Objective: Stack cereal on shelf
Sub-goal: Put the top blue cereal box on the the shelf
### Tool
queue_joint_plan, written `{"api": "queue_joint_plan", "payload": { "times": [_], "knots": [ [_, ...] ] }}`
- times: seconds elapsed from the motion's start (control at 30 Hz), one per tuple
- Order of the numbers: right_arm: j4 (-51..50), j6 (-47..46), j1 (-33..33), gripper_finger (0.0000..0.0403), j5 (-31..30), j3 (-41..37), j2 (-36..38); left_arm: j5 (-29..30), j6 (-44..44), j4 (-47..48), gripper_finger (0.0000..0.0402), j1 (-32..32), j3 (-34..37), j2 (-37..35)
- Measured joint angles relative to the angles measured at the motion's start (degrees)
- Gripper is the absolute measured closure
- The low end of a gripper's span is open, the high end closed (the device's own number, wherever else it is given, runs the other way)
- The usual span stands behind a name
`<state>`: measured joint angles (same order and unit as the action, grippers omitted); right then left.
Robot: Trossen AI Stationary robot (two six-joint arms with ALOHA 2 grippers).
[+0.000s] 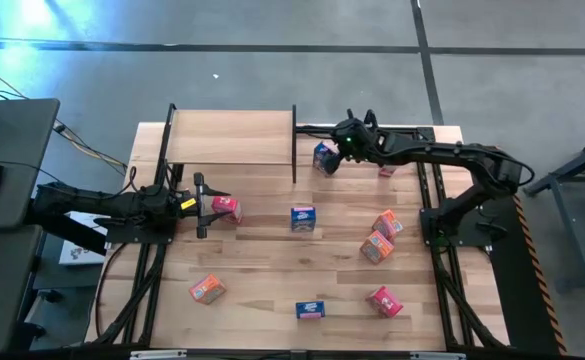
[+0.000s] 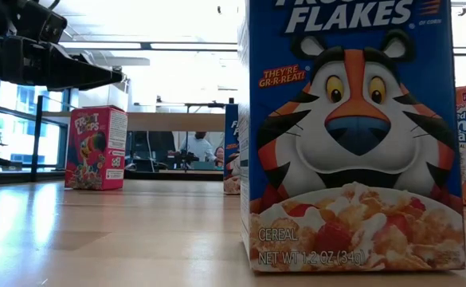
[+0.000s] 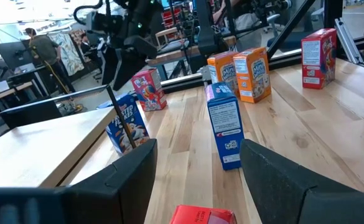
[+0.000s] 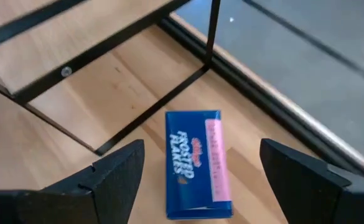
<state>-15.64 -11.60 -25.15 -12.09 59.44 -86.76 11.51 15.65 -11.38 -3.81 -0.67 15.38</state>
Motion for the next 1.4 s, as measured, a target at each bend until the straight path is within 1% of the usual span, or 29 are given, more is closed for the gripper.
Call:
{"api": "queue_joint_plan", "payload": {
  "times": [0.3,0.47,0.7,0.8,1.2,1.4],
  "knots": [
    [-0.02,0.37,0.00,0.0090,0.78,0.00,-3.69,0.00,0.01,0.00,0.0181,0.02,0.00,-0.02],
    [-0.46,1.37,0.00,0.0090,-0.16,0.00,-5.02,0.00,0.00,-0.02,0.0181,0.01,-0.02,-0.01],
    [-3.55,1.30,0.00,0.0094,-2.04,0.00,-5.21,-0.01,-0.01,0.00,0.0181,0.02,-0.02,0.00],
    [-3.82,1.14,0.00,0.0108,-2.14,0.00,-5.21,0.00,0.01,-0.01,0.0181,0.01,0.00,-0.01],
    [-4.46,0.02,0.00,0.0193,-2.70,0.00,-5.21,0.00,0.01,-0.01,0.0181,0.02,-0.01,-0.02],
    [-4.46,0.02,0.00,0.0223,-2.53,0.00,-5.21,-0.01,0.00,0.00,0.0181,0.01,-0.01,-0.01]
  ]
}}
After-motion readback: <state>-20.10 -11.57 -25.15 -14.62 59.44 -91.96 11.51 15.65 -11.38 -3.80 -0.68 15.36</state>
